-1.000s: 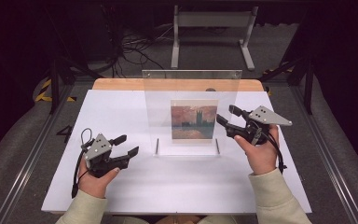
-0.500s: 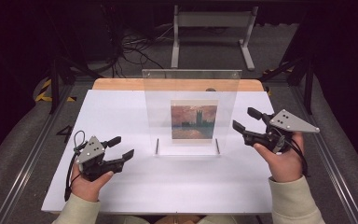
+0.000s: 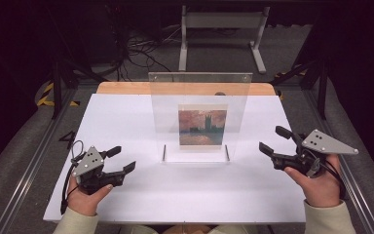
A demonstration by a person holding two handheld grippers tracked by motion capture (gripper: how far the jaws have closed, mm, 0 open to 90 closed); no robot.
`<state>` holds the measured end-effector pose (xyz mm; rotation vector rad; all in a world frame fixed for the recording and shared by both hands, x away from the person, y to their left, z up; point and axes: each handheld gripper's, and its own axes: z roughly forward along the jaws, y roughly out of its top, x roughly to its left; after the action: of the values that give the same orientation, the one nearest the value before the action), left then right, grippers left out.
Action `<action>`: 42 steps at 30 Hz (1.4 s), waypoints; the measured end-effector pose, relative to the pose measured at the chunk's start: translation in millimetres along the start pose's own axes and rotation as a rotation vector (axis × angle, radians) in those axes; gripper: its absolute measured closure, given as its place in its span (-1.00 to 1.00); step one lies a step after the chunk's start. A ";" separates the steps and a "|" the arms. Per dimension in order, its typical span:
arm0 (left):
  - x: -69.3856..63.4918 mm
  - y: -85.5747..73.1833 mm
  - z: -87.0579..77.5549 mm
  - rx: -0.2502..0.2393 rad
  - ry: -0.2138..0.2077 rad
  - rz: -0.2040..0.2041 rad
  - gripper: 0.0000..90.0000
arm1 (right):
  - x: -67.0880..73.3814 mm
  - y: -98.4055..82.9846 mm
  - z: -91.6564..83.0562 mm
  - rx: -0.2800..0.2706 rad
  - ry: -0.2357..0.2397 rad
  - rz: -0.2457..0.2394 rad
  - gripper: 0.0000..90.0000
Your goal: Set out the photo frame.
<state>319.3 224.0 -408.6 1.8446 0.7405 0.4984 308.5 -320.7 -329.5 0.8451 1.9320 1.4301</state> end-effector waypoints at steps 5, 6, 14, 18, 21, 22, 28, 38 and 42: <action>0.7 -4.3 -5.5 0.006 -0.003 0.004 -0.42 | -4.1 -12.9 -8.2 0.001 0.015 0.009 -0.49; 0.9 -5.7 -6.8 0.003 -0.005 0.002 -0.42 | -5.0 -15.7 -9.6 0.006 0.014 0.010 -0.49; 6.5 -15.5 -12.1 0.009 -0.005 -0.015 -0.43 | -13.6 -42.9 -11.5 0.034 0.032 0.046 -0.53; 9.1 -20.1 -12.8 0.018 -0.006 -0.019 -0.43 | -16.4 -57.5 -8.5 0.047 0.038 0.060 -0.53; 11.4 -23.8 -11.5 0.022 -0.006 -0.028 -0.43 | -17.6 -68.0 -5.2 0.059 0.045 0.064 -0.53; 12.0 -24.7 -11.1 0.024 -0.007 -0.030 -0.43 | -17.9 -71.5 -4.0 0.064 0.045 0.065 -0.53; 15.9 -31.1 -7.4 0.022 -0.008 -0.041 -0.42 | -19.9 -93.9 5.6 0.082 0.085 0.067 -0.53; 21.2 -38.8 -2.6 0.031 -0.011 -0.067 -0.43 | -10.4 -122.5 18.3 0.156 0.110 0.062 -0.52; 21.9 -39.9 -0.9 0.033 -0.012 -0.071 -0.44 | -7.3 -123.4 19.2 0.163 0.104 0.045 -0.51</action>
<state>324.3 250.5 -445.3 1.8429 0.8080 0.4312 309.7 -342.5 -452.7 0.9089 2.1430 1.3811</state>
